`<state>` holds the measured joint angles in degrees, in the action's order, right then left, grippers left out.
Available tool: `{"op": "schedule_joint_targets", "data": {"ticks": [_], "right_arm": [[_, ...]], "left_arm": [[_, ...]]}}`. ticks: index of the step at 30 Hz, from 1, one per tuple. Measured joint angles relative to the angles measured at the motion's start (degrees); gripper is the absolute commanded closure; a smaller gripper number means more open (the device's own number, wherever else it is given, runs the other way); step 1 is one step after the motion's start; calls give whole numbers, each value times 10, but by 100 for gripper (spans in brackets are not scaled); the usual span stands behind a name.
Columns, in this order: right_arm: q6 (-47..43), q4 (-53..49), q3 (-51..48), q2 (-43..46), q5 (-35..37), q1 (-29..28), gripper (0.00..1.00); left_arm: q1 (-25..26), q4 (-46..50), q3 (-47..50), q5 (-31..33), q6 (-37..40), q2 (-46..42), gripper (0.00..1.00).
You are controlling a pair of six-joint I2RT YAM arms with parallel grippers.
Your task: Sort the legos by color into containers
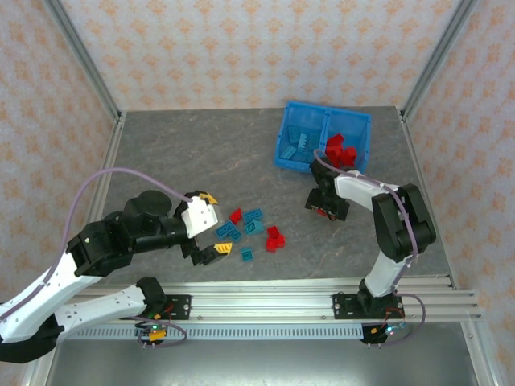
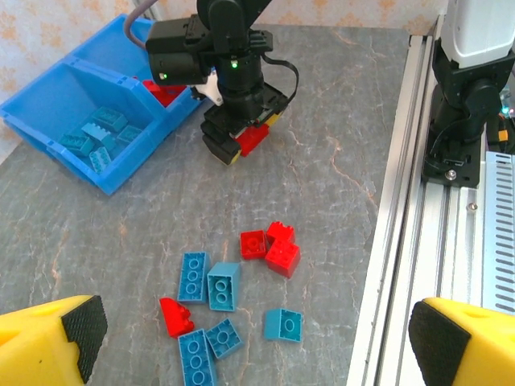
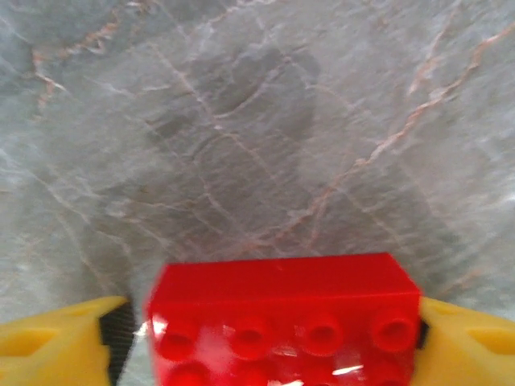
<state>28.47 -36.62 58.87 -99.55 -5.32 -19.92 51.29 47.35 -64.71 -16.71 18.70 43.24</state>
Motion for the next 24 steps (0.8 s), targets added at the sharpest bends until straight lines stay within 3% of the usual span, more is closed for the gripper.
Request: {"op": "schedule_joint_targets", "data": {"ticks": [2,7,14,19,24], "right_arm": [[-3,5,-2,1,-6,1,41],[-4,3,-2,5,-10,3,52],[17,-9,15,82,-5,5,53],[42,-23,154,122,41,14,53],[88,-30,327,46,68,67,54]], "left_arm": [[0,0,5,0,1,0,0],[0,-15,15,3,21,9,0],[0,-90,16,23,39,64,0],[0,-150,22,43,50,84,0],[0,-171,16,59,66,119,0]]}}
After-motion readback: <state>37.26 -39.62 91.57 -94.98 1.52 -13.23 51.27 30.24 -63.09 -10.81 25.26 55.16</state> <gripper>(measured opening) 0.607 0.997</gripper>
